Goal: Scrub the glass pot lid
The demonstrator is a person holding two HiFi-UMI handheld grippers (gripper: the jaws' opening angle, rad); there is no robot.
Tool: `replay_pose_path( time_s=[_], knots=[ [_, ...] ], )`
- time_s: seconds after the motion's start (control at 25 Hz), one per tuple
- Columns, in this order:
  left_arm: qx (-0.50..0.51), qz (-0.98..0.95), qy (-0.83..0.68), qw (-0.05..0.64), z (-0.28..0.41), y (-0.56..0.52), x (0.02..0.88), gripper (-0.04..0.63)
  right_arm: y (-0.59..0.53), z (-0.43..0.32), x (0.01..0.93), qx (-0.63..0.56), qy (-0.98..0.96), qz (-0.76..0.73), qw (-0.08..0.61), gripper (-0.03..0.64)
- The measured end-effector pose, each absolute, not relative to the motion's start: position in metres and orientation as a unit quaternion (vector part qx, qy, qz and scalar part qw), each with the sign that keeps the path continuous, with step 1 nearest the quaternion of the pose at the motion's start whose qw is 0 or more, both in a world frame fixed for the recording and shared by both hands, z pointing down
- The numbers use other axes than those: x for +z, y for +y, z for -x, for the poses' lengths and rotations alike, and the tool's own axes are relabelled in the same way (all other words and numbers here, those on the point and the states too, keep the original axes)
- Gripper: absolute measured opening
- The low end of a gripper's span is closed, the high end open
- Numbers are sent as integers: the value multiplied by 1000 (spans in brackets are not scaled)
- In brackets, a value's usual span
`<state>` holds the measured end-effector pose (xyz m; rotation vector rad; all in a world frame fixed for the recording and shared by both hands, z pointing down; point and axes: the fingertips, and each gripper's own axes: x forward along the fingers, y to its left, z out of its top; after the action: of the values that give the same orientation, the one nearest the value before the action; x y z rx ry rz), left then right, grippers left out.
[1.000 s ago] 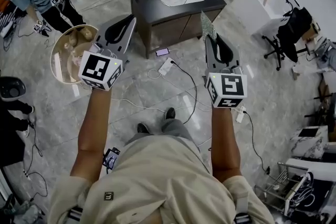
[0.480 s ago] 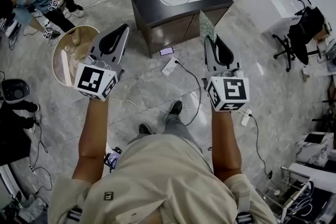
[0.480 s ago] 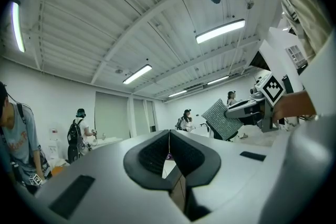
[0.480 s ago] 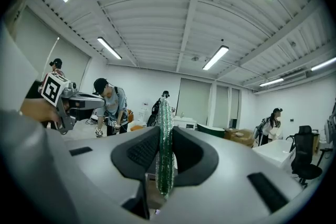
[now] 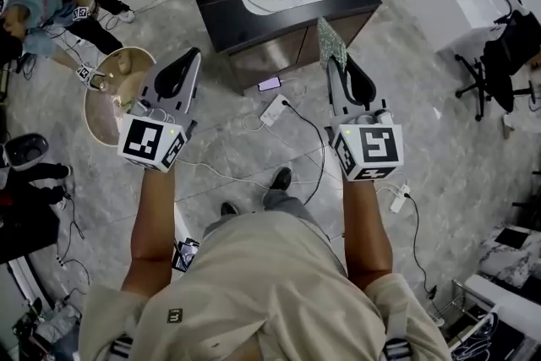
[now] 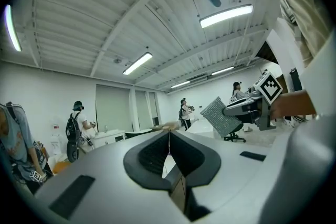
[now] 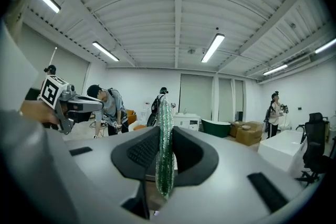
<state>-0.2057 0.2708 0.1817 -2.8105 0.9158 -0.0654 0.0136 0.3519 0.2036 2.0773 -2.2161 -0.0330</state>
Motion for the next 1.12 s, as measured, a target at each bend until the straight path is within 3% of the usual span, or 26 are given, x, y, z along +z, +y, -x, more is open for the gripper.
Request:
replay_pose_path(
  time_s=[0.6,1.12],
  knots=[
    [-50,948,302,85,100,249,189,20,336,-131,214,10,-718,-695,19,81],
    [-44,963,255,81,59,223,202,20,357,-183,226,21,-661,-750,24,81]
  ],
)
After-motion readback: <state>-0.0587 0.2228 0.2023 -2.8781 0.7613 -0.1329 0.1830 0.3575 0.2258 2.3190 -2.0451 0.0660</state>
